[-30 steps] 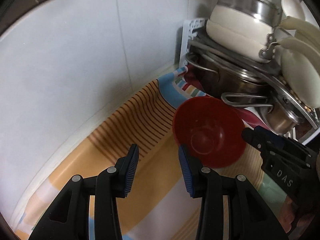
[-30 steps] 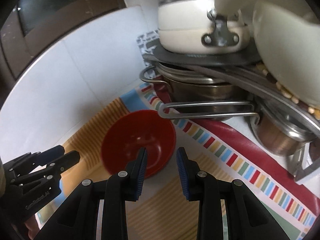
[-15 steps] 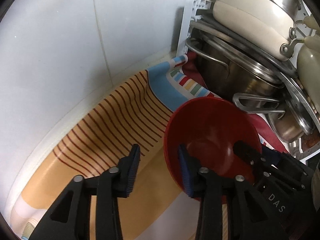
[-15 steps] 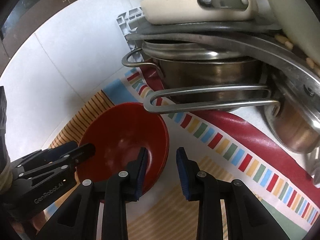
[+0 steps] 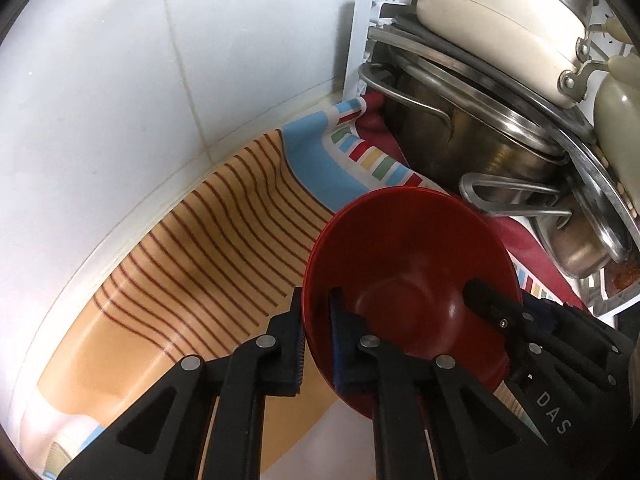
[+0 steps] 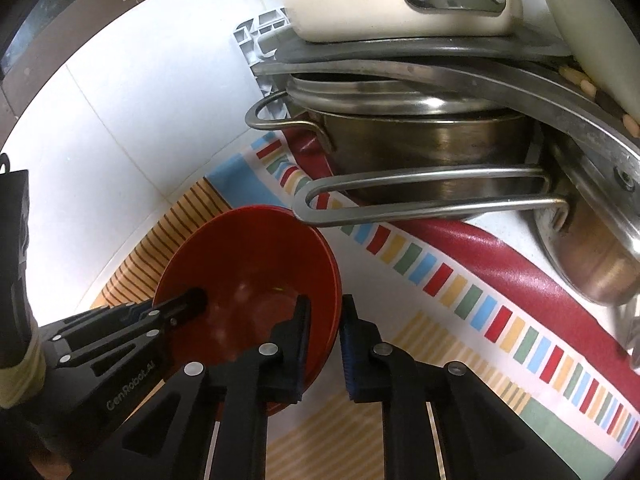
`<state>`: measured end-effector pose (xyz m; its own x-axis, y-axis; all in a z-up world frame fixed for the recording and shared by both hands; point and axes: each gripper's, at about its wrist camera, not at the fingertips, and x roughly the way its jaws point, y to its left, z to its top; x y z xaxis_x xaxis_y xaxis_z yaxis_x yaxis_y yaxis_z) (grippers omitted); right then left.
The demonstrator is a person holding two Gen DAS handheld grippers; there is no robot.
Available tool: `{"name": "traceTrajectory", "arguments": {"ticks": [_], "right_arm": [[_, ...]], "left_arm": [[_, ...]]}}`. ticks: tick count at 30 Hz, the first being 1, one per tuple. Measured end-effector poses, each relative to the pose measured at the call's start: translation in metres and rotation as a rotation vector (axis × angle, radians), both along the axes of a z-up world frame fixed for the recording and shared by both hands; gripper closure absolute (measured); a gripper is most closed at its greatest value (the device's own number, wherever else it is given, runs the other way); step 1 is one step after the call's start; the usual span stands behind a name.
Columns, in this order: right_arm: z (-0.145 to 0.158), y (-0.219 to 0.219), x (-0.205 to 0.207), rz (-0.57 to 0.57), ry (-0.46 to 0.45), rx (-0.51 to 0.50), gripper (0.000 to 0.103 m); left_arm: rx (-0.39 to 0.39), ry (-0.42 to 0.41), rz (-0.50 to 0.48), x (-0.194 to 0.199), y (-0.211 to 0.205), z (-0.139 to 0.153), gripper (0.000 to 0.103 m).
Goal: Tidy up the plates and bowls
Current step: 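Close both tools on the red-and-black bowl's rim, then lift the red-and-black bowl with both tools and carry it toward the plate stack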
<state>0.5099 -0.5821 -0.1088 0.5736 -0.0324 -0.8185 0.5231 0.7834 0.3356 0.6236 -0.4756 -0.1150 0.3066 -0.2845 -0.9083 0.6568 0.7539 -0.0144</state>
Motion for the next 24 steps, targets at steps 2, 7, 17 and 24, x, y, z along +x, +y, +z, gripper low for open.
{"name": "traceTrajectory", "arguments": {"ticks": [2,7,17,24], "right_arm": [[0.001,0.002,-0.001,0.006,0.002,0.003,0.088],[0.006,0.012,-0.003,0.022,0.006,0.011,0.088],[0.031,0.042,-0.021,0.07,-0.004,0.025,0.088],[0.054,0.072,-0.038,0.125,-0.007,0.02,0.088]], "left_arm": [[0.008,-0.004,0.007,-0.003,0.005,0.002,0.091],[0.011,-0.001,0.029,-0.01,0.019,0.008,0.091],[0.019,-0.044,0.053,-0.047,0.065,0.042,0.09],[0.012,-0.077,0.098,-0.074,0.102,0.067,0.09]]}}
